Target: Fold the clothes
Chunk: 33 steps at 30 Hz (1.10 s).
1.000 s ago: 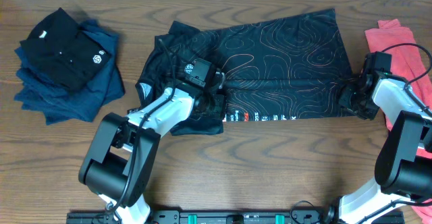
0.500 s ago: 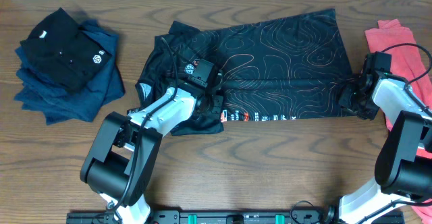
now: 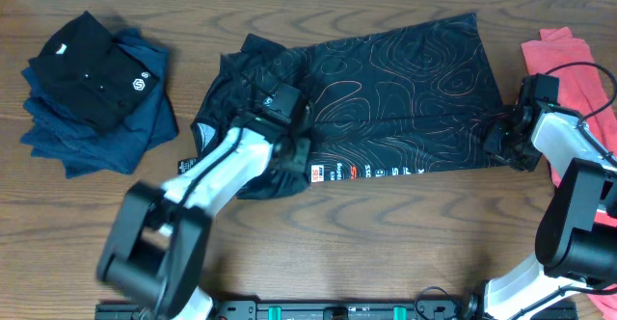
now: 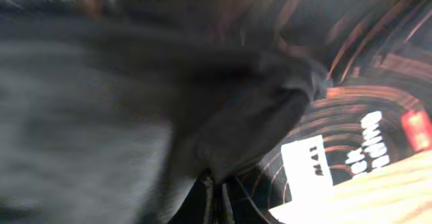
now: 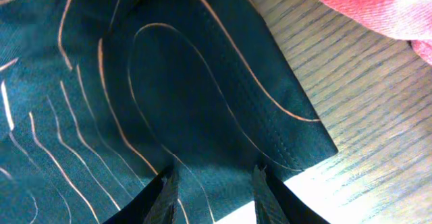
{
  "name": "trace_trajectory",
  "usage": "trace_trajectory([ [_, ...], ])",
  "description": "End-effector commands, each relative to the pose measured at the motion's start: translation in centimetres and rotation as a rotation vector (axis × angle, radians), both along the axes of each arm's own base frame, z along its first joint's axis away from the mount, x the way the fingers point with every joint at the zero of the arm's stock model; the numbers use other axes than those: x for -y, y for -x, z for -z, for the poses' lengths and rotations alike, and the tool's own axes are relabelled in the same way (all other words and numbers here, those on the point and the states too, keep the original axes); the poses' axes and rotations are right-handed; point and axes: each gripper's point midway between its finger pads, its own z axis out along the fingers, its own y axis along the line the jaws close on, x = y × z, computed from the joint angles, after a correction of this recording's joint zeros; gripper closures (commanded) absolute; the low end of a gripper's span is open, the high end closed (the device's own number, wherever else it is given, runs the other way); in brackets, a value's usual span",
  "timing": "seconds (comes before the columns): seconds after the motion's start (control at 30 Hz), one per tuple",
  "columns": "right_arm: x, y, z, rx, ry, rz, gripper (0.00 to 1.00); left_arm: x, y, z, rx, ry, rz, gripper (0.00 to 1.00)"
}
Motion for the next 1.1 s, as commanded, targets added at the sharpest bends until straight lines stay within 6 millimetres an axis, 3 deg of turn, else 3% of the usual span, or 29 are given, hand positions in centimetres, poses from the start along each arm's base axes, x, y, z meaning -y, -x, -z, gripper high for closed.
trace_trajectory([
  [0.0,-0.2,0.1,0.2,-0.012,0.015,-0.014,0.65,-1.7,-2.5,-3.9,0.160,-0.027,-0.056,0.93],
  [0.13,-0.2,0.1,0.2,-0.012,0.015,-0.014,0.65,-1.2,-4.3,-5.6,0.252,0.019,-0.070,0.93],
  [0.27,-0.2,0.1,0.2,-0.013,0.015,-0.014,0.65,-0.5,-5.7,-5.4,0.292,0.039,-0.072,0.93],
  [0.53,-0.2,0.2,0.2,-0.015,0.014,-0.016,0.64,-0.8,-5.3,-3.6,0.244,0.014,-0.070,0.52],
  [0.63,-0.2,0.2,0.2,-0.016,0.015,-0.022,0.64,-1.3,-4.8,-3.2,0.217,-0.008,-0.075,0.51],
  [0.83,-0.1,-0.2,0.1,-0.001,0.021,-0.036,0.65,-4.7,-2.4,-1.6,0.082,-0.092,-0.123,0.51],
  [1.07,0.3,-2.6,-0.4,0.097,0.038,-0.040,0.65,-9.2,-3.0,-0.9,0.064,-0.136,-0.265,0.51],
])
